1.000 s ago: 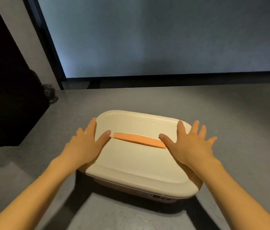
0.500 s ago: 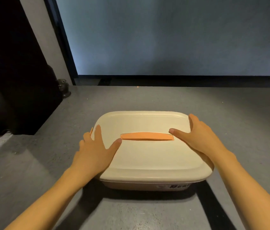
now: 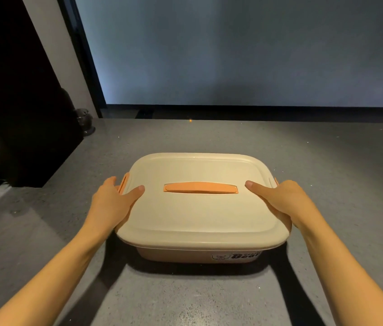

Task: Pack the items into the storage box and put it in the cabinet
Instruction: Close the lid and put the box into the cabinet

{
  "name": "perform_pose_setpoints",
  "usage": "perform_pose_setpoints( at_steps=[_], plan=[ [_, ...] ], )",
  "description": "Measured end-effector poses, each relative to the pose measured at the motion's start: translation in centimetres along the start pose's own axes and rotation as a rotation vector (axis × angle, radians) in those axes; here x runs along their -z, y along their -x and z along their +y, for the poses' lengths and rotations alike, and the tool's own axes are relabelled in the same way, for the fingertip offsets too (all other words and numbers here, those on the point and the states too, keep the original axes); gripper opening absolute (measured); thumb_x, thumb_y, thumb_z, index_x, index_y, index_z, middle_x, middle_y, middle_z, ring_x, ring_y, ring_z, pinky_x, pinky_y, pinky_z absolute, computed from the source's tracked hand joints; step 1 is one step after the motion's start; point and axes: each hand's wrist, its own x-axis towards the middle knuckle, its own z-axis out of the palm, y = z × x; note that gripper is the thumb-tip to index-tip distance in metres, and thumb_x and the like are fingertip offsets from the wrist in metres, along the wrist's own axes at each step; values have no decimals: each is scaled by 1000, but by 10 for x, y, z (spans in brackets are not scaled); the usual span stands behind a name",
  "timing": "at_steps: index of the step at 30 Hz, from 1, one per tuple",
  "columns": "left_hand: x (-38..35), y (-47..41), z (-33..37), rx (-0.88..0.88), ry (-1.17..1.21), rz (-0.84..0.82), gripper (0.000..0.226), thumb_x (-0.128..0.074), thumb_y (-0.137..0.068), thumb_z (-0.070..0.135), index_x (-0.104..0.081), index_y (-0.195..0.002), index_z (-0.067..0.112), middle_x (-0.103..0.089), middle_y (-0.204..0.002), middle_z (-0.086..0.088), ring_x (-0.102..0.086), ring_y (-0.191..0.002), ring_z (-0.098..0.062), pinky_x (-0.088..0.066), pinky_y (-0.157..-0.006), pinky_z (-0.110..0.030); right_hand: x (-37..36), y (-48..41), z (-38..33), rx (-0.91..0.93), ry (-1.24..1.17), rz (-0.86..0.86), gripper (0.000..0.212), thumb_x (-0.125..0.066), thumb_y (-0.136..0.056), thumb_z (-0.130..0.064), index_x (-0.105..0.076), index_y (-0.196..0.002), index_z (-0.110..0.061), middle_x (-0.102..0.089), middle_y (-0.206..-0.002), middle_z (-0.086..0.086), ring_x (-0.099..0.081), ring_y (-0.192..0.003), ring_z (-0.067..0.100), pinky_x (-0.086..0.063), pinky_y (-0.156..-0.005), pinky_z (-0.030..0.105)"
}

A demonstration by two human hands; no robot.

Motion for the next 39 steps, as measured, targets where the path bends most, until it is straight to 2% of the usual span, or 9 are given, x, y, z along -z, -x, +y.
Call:
perform_pose_setpoints(
  at_steps=[4,8,12,14,18,23,30,34,39],
  plan=[
    [1,4,6,-102,-126,5,40,-55,-87,39,-56,-117,13,-66,-103,-8,-61,-89,-27,-51,-78,-43,-10,1,-5,91,231,84,73,-50,-80,-63,-50,-125,-6,-62,-114,14,-56,-100,35,-37,-68,35],
    [0,4,14,-148,-268,34,25,-54,-88,36,-58,-89,11,-62,-78,-6,-60,-81,-31,-51,-76,-46,-20,7,-10,160,290,192,54,-47,-87,-54,-55,-108,-5,-63,-108,19,-56,-93,38,-35,-64,36],
    [1,-4,9,-137,-289,-6,44,-53,-86,46,-55,-113,11,-64,-100,-10,-59,-90,-31,-50,-79,-43,-21,9,-5,163,302,211,63,-42,-86,-58,-48,-122,-6,-60,-113,20,-56,-99,39,-38,-67,39],
    [3,-10,8,-85,-221,-71,55,-52,-85,50,-47,-125,13,-62,-110,-9,-59,-97,-29,-48,-78,-38,-14,5,1,113,231,93,76,-42,-81,-66,-37,-133,-11,-54,-125,18,-52,-107,38,-37,-73,39],
    [-5,-15,4,-64,12,-205,42,-47,-89,47,-46,-118,17,-65,-91,-1,-64,-75,-16,-49,-59,-28,-8,1,10,88,-15,-54,81,-48,-74,-71,-28,-138,-26,-48,-134,9,-50,-111,32,-38,-78,37],
    [-4,-12,-7,-94,-58,-117,62,-45,-85,57,-25,-136,27,-53,-126,-4,-57,-99,-24,-48,-79,-38,-14,-1,9,173,-24,-12,86,-49,-71,-72,-19,-142,-34,-38,-146,1,-41,-126,33,-37,-96,48],
    [34,30,-10,-22,-165,95,72,-40,-86,58,-5,-145,34,-29,-151,-4,-35,-132,-33,-28,-106,-49,-15,-3,-13,410,-8,-122,82,-42,-71,-75,-13,-141,-44,-36,-148,-1,-41,-127,33,-38,-96,50],
    [58,109,-12,24,-135,293,67,-41,-87,55,-7,-143,39,-37,-146,-4,-42,-126,-31,-34,-100,-45,-4,14,-42,676,68,-238,82,-37,-68,-79,-6,-139,-51,-34,-149,-2,-40,-128,35,-38,-99,53],
    [79,256,-21,207,-121,620,65,-48,-84,53,-16,-140,43,-48,-114,11,-51,-90,-11,-38,-78,-32,-14,81,-67,1026,153,-449,82,-38,-66,-79,-10,-138,-53,-45,-141,1,-52,-109,28,-42,-80,42]
  ],
)
